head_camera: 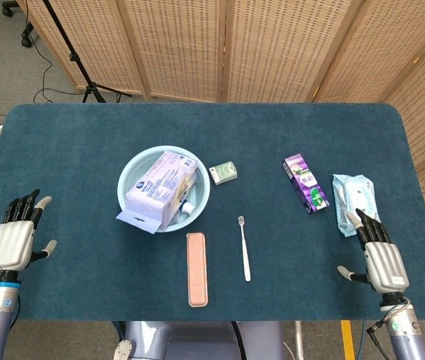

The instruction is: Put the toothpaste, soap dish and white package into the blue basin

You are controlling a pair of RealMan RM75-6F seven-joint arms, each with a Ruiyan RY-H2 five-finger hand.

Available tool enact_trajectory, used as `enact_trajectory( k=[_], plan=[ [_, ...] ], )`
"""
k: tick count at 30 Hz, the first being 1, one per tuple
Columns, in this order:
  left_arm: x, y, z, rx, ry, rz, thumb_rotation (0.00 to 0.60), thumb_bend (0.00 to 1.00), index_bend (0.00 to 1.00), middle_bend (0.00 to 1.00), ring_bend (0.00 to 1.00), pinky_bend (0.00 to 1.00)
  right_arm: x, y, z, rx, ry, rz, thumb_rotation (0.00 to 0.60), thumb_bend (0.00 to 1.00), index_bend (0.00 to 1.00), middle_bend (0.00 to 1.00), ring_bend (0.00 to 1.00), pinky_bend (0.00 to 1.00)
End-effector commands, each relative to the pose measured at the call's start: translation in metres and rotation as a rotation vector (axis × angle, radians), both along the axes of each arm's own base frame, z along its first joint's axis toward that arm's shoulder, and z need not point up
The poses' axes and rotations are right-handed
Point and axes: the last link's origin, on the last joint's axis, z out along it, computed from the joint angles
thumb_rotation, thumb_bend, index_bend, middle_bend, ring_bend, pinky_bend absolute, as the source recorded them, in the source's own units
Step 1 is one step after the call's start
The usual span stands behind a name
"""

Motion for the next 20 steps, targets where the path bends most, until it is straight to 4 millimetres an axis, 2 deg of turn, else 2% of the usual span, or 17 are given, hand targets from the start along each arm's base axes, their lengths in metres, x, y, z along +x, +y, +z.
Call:
enact_trajectory(
  k=[1,20],
  plan=[
    [-0.005,-0.006,-0.001,0.009,-0.019,0.002,0.600,0.24,0.12,0.00,0.00,0.00,0.000,0.001,0.000,-0.025,0.032,0.010,0.600,0.05,0.03,0.00,0.00,0.06],
    [-0.003,-0.012,0.008,0.042,-0.047,-0.035,0.600,0.24,0.12,0.00,0.00,0.00,0.012,0.008,-0.011,0.025,0.035,0.043,0.600,0.05,0.03,0.00,0.00,0.06]
  ],
)
